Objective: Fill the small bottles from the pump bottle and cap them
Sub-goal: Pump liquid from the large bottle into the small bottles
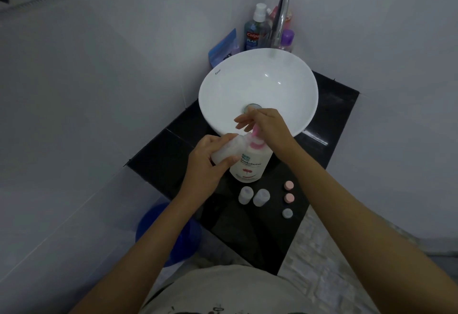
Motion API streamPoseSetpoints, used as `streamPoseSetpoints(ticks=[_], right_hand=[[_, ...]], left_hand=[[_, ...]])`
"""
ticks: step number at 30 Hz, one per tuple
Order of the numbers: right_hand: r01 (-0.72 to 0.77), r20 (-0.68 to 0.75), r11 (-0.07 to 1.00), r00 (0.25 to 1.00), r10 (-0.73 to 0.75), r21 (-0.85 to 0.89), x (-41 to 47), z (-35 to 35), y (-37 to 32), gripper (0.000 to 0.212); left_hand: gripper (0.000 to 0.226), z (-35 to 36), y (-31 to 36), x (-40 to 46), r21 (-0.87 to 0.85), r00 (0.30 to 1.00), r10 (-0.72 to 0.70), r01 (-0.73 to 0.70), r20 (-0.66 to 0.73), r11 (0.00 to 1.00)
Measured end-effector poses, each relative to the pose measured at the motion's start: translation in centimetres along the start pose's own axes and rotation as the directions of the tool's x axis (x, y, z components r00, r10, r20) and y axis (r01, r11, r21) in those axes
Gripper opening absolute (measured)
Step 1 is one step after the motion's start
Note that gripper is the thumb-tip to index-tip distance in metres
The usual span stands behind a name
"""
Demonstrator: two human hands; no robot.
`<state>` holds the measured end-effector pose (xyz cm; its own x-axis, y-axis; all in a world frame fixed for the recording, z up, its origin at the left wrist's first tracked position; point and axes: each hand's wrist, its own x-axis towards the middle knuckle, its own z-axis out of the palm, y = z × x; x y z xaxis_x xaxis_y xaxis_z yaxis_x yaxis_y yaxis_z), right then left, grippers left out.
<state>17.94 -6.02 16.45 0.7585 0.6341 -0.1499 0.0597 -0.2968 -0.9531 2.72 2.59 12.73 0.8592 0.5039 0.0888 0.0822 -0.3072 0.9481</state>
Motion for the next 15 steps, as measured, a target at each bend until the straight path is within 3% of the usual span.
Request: streamPoseSetpoints(ticks=[6, 15], right_hand=[[0.011, -0.076, 1.000, 0.997, -0.012, -0.011, -0.1, 0.2, 0.2, 0.043], [-0.103, -0.090, 0.995, 0.991, 0.103, 0.000, -0.1, 2.0, 1.9, 0.043]], left_hand=[[0.046, 0.3, 0.5, 0.2, -0.022, 1.000, 0.014, -0.014, -0.020, 1.000], [0.046, 0.1, -1.0, -0.2, 0.002, 0.998, -0.053, 0.053, -0.030, 0.999]])
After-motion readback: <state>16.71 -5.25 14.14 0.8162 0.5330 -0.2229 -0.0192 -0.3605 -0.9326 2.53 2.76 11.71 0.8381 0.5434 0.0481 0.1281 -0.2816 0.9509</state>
